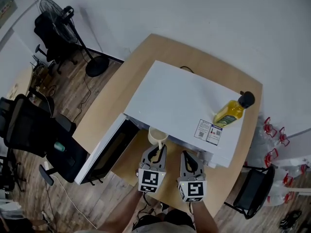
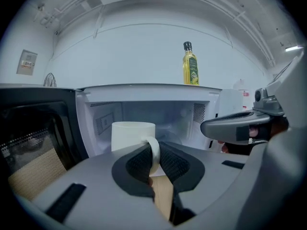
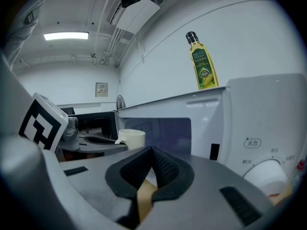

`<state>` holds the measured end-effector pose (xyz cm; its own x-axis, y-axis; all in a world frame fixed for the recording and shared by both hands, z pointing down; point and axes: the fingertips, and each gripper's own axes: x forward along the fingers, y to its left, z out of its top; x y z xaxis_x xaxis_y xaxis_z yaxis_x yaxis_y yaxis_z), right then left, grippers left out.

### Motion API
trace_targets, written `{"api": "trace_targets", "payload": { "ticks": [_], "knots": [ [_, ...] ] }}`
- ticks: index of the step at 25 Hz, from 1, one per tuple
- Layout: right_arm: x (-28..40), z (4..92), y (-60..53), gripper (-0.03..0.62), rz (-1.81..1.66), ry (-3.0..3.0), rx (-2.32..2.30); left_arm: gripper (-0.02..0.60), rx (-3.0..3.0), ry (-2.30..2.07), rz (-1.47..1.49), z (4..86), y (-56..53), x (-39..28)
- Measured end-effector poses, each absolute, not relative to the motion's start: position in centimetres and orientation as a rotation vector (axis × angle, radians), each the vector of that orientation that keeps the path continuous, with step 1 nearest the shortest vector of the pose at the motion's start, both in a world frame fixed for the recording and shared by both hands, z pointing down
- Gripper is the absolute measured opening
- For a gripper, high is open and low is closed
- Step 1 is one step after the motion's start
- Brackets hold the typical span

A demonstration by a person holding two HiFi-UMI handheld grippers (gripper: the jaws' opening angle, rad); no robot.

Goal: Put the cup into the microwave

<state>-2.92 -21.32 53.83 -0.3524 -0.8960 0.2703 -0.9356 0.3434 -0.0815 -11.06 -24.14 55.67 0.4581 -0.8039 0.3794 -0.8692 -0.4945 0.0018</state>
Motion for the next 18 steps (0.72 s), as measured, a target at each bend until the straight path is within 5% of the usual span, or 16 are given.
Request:
{"api": "trace_targets", "payload": {
  "ticks": [18],
  "knots": [
    [-2.5, 56.9, -23.1, 0.018, 0.418, -2.385, 1.701, 0.052, 2.539, -1.397, 0.457, 58.2, -27.3, -9.8]
  ]
}}
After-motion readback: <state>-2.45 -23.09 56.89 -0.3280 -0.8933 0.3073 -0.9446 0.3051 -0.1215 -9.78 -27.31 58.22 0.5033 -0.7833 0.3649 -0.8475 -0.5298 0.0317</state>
